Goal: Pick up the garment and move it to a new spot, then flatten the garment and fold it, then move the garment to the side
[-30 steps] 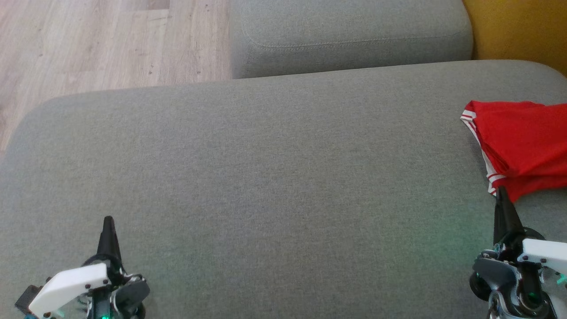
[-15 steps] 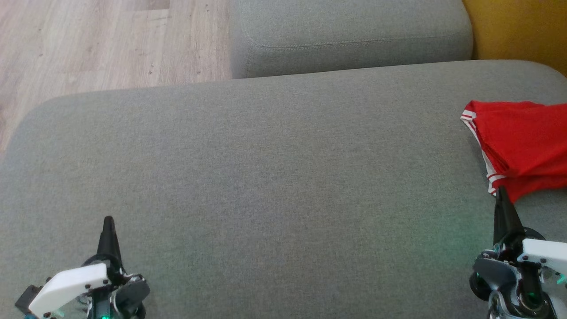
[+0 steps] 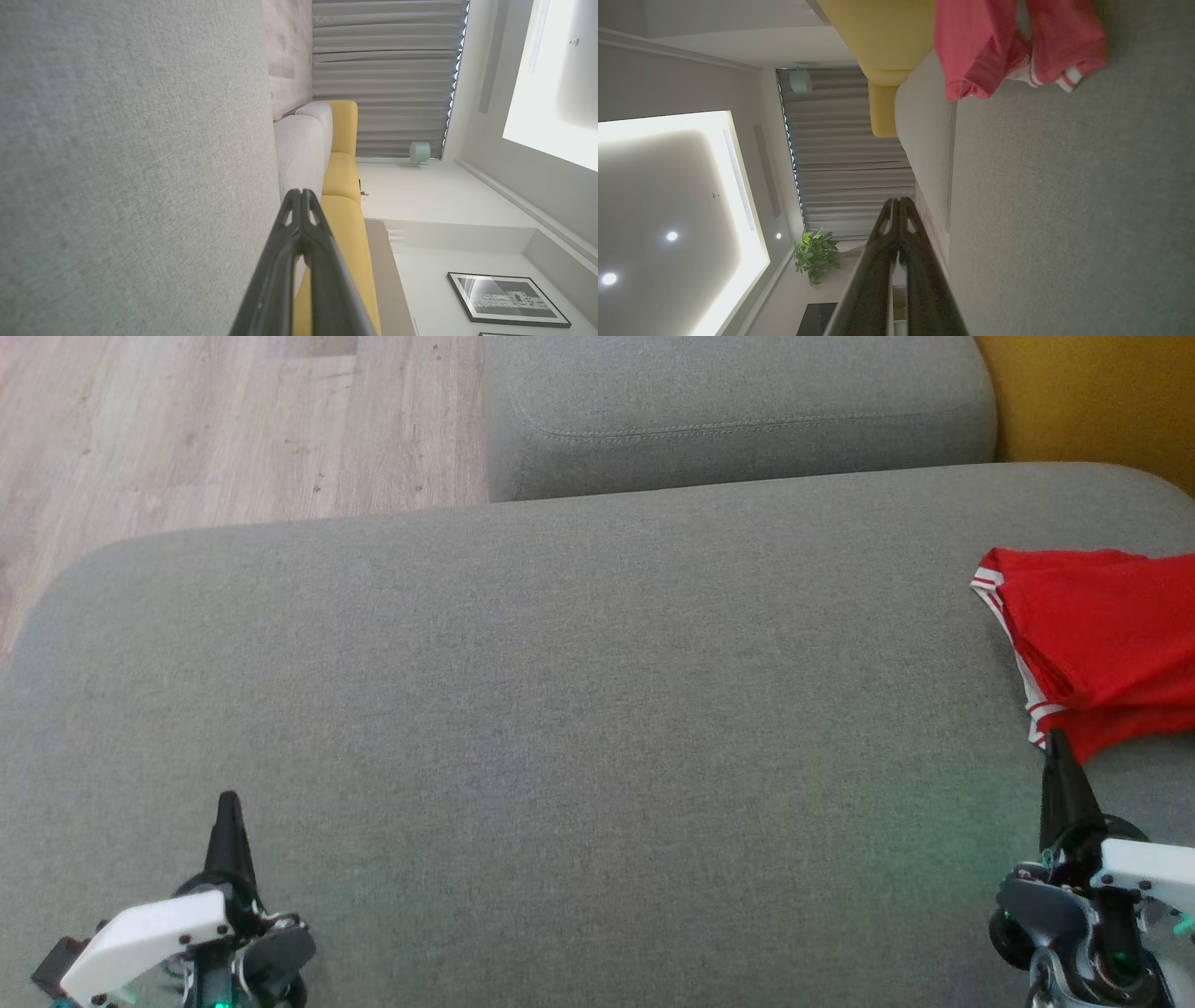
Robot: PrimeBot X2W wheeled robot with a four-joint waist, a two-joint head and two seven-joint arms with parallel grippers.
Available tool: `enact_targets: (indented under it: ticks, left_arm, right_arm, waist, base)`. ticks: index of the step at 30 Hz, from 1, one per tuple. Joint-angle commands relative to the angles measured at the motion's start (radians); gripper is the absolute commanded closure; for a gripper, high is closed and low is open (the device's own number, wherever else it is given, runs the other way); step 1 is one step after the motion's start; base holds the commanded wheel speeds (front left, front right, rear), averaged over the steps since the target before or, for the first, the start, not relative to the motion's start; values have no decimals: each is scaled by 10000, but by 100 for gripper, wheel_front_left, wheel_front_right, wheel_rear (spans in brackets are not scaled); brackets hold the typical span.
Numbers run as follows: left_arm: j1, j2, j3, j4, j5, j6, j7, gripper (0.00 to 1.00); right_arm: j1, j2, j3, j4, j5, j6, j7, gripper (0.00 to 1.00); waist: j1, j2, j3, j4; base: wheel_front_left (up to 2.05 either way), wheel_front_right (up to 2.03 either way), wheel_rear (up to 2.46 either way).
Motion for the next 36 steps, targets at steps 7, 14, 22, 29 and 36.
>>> enact_targets:
  ticks: [7,14,22,29,36]
  left_arm:
    - [-515,41,397,-279,94,-69,77,100]
    - [-515,40,398,-279,95,-69,78,100]
    - [-515,40,399,-279,96,-69,79,100]
    - [-515,39,399,-279,97,-69,80,100]
    - [-515,39,400,-279,97,-69,80,100]
  right_arm:
    - [-518,-47,200,-311,-92,-7,66,100]
    - [-519,-47,199,-311,-93,-7,66,100]
    - [-519,-46,198,-311,-93,-7,67,100]
    - [-519,-46,198,-311,-94,-7,67,100]
    - [-519,-45,197,-310,-94,-7,68,100]
  waist:
    - [0,0,0,0]
    - [0,0,0,0]
    - [0,0,0,0]
    - [0,0,0,0]
    - [0,0,0,0]
  base:
    - [0,0,0]
    - [0,0,0]
    - [0,0,0]
    - [0,0,0]
    - [0,0,0]
